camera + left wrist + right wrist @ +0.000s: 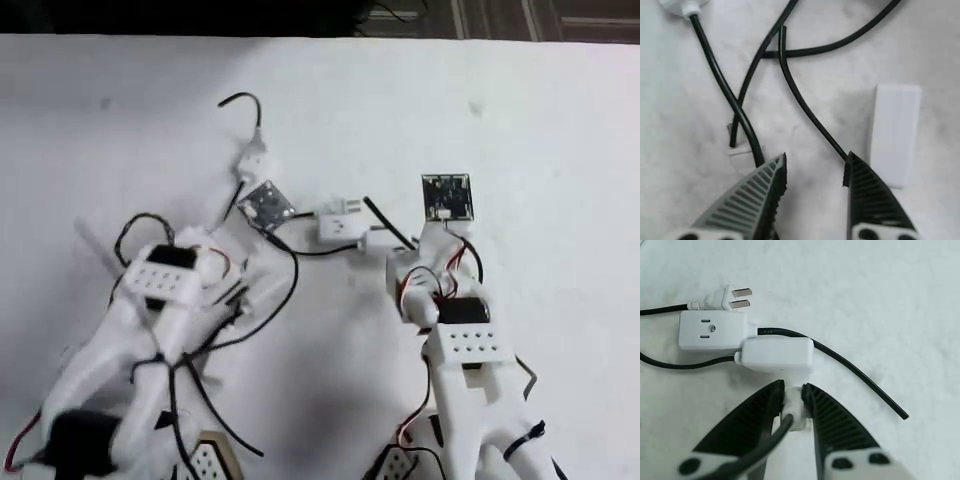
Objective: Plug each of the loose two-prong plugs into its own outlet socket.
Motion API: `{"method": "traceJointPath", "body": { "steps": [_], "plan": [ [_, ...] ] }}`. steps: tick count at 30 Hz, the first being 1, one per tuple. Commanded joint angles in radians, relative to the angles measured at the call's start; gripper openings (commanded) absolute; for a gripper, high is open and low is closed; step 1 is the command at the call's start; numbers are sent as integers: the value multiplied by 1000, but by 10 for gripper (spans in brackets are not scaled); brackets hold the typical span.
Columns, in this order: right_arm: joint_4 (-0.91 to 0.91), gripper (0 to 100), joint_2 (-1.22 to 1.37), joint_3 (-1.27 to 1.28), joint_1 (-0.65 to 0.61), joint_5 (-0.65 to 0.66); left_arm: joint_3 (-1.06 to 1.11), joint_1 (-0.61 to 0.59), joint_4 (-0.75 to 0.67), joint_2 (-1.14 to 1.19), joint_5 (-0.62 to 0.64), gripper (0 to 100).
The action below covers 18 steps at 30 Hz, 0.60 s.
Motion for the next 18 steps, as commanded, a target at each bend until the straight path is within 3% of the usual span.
{"method": "traceJointPath", "body": {
  "steps": [1,6,12,18],
  "plan": [
    [-18,17,-1,-8,4,-11,-34,53,15,16,14,192],
    [-18,17,-2,-9,8,-11,15,168,101,-108,87,191],
    [-13,17,-8,-11,13,-11,167,308,98,-298,109,194],
    [-12,17,-8,-12,13,-11,203,298,120,-426,110,195]
  ]
}}
